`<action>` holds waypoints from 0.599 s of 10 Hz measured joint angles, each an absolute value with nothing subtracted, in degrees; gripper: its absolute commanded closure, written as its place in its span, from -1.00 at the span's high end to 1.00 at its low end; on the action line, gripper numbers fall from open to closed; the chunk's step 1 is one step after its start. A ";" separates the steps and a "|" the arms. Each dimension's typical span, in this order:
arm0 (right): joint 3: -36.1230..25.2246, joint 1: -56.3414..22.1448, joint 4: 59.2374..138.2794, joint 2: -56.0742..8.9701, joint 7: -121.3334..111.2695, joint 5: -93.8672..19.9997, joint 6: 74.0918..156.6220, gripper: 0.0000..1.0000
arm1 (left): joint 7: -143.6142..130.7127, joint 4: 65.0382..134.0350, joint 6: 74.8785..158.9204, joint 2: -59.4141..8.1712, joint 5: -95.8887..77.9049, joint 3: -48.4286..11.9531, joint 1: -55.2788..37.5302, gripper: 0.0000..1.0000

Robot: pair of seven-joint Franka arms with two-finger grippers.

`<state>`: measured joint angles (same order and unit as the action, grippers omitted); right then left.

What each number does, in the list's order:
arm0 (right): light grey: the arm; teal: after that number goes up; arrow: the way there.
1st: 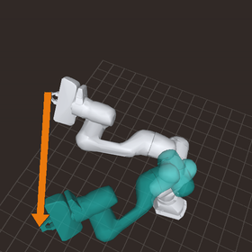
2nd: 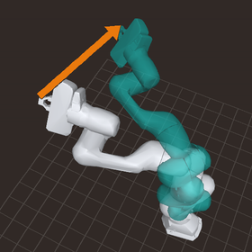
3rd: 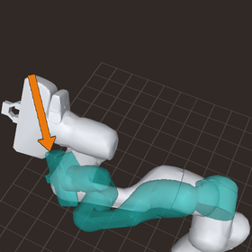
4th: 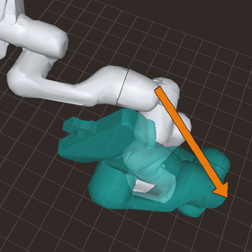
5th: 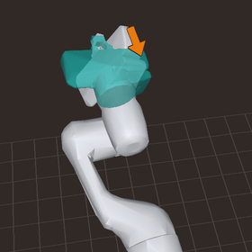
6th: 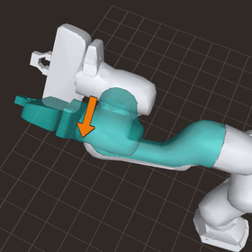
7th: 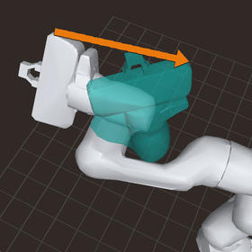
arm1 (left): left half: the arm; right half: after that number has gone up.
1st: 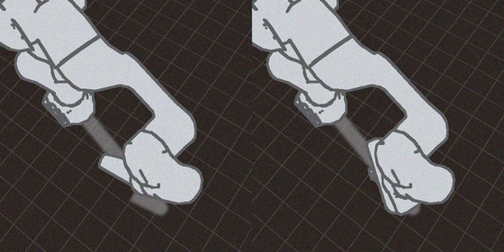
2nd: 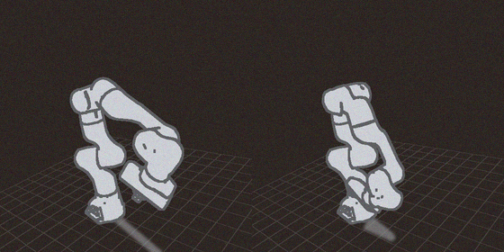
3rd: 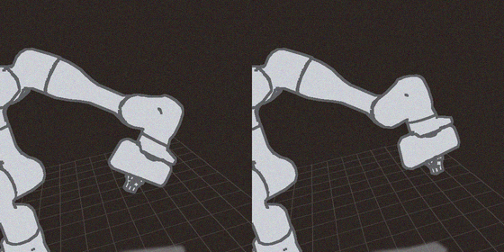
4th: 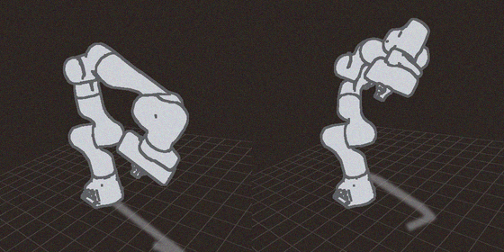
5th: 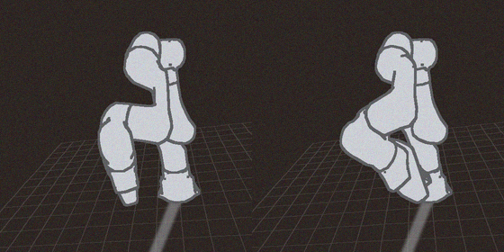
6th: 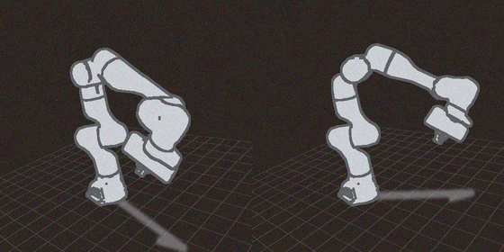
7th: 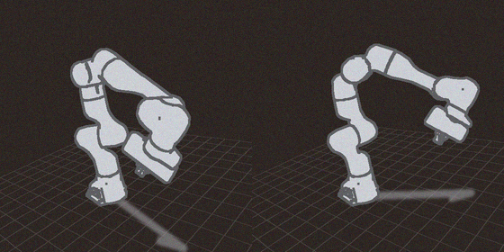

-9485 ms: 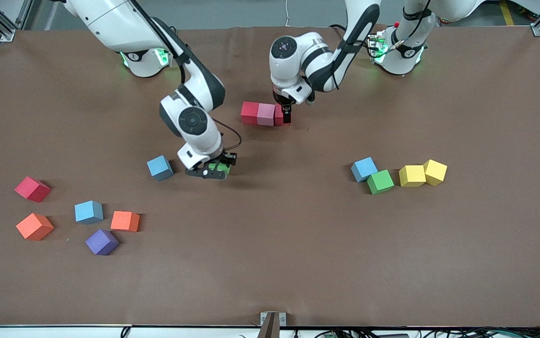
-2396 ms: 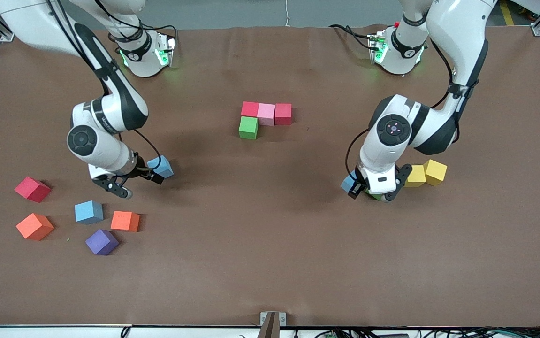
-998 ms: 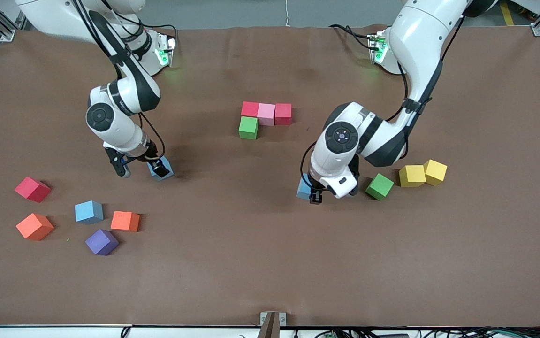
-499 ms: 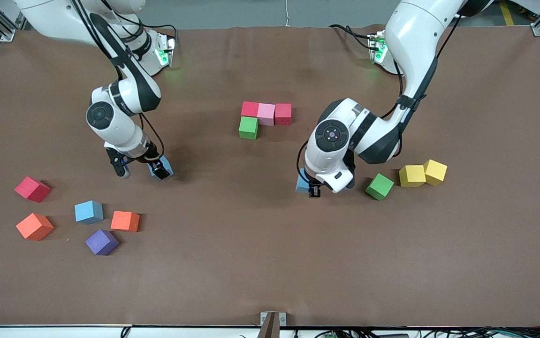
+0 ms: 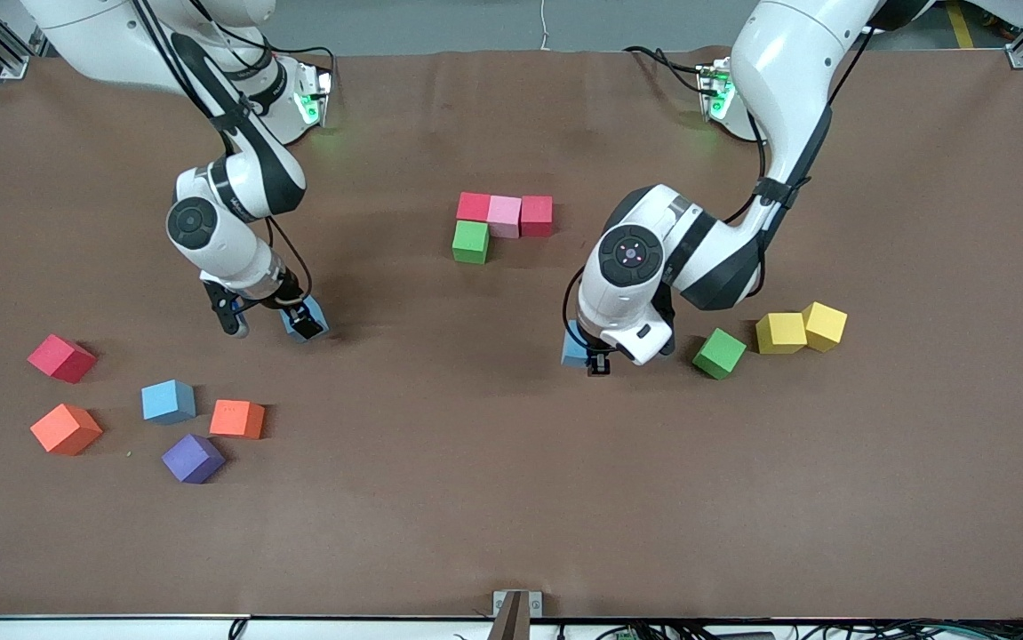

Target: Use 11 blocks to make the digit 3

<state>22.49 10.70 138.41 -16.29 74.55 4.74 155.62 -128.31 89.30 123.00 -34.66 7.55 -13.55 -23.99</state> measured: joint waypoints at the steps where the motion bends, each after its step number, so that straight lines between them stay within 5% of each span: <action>1: 21.41 10.71 138.48 -16.79 74.46 5.30 156.54 0.53 | -128.38 89.28 122.96 -34.66 7.55 -13.55 -23.99 -0.99; 2: 20.89 10.70 138.52 -17.54 74.46 6.00 156.95 -0.35 | -128.41 89.28 122.94 -34.66 7.56 -13.55 -23.99 -0.93; 3: 20.84 10.50 138.52 -18.07 74.46 6.25 157.26 -0.68 | -128.42 89.26 122.94 -34.66 7.56 -13.55 -24.00 -0.94; 4: 20.84 9.95 138.52 -18.27 74.46 6.39 157.37 -0.98 | -128.43 89.23 122.94 -34.66 7.56 -13.55 -24.00 -0.92; 6: 20.84 9.34 138.39 -18.19 74.47 6.47 157.37 -1.00 | -128.45 89.18 122.94 -34.66 7.56 -13.55 -24.00 -1.00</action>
<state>20.84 9.34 138.39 -18.19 74.47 6.47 157.37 -128.45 89.18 122.94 -34.66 7.56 -13.55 -24.00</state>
